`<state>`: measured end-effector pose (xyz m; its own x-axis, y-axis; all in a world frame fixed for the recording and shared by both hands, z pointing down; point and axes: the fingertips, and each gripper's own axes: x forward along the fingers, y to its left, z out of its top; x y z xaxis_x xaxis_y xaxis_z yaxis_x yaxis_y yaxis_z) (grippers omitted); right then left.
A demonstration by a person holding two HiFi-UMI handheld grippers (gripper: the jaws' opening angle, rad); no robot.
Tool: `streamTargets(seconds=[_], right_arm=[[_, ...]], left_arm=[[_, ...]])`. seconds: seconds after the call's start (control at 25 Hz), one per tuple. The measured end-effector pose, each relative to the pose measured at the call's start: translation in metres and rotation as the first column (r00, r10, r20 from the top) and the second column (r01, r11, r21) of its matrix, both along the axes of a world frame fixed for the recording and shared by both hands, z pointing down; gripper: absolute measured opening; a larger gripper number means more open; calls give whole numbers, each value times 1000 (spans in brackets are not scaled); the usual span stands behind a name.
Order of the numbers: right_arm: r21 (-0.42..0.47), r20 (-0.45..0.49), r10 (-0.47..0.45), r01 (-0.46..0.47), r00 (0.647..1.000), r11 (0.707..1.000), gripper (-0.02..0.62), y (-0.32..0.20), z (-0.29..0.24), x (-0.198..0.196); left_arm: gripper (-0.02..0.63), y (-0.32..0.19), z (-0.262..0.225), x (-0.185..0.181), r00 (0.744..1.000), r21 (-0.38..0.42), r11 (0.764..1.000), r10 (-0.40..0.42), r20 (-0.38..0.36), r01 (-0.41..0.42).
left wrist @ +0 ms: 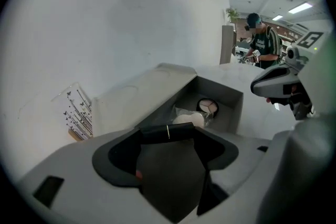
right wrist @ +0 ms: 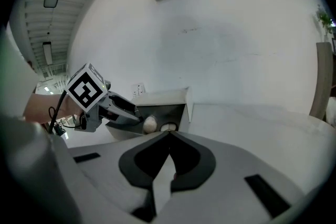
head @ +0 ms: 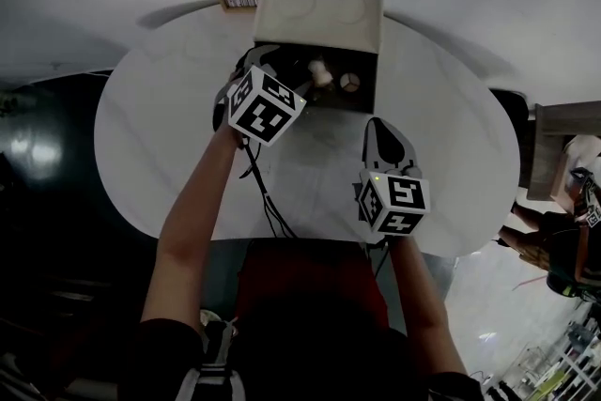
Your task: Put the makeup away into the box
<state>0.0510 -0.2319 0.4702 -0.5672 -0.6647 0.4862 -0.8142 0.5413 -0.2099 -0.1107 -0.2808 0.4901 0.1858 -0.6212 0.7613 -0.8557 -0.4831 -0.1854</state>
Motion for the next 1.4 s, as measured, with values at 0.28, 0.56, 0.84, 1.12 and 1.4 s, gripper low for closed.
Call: streamTargets(seconds=[0.28,0.56,0.84,1.12,1.4], right_arm=[[-5,-4,6,-6,1000,1000,14,-2,2,3],[-3,-7,9,-9,1000,1000,14,0,3,1],[-4,-15,8,-8,1000,1000,14,4,4,-1],[-17,-29,25,-26,999,1000,14,0,8,2],[-33,-31,36,-37,999,999,14,-2,14,4]], left_arm=[[341,7,11,9,986,-91,984,158,59,-152],[341,10,18,12,963,-161,956,261,68,-247],[341,11,27,11,922,-231,916,363,136,-327],[341,9,34,12,888,-276,886,427,171,-373],[341,10,41,13,863,-314,860,470,185,-401]])
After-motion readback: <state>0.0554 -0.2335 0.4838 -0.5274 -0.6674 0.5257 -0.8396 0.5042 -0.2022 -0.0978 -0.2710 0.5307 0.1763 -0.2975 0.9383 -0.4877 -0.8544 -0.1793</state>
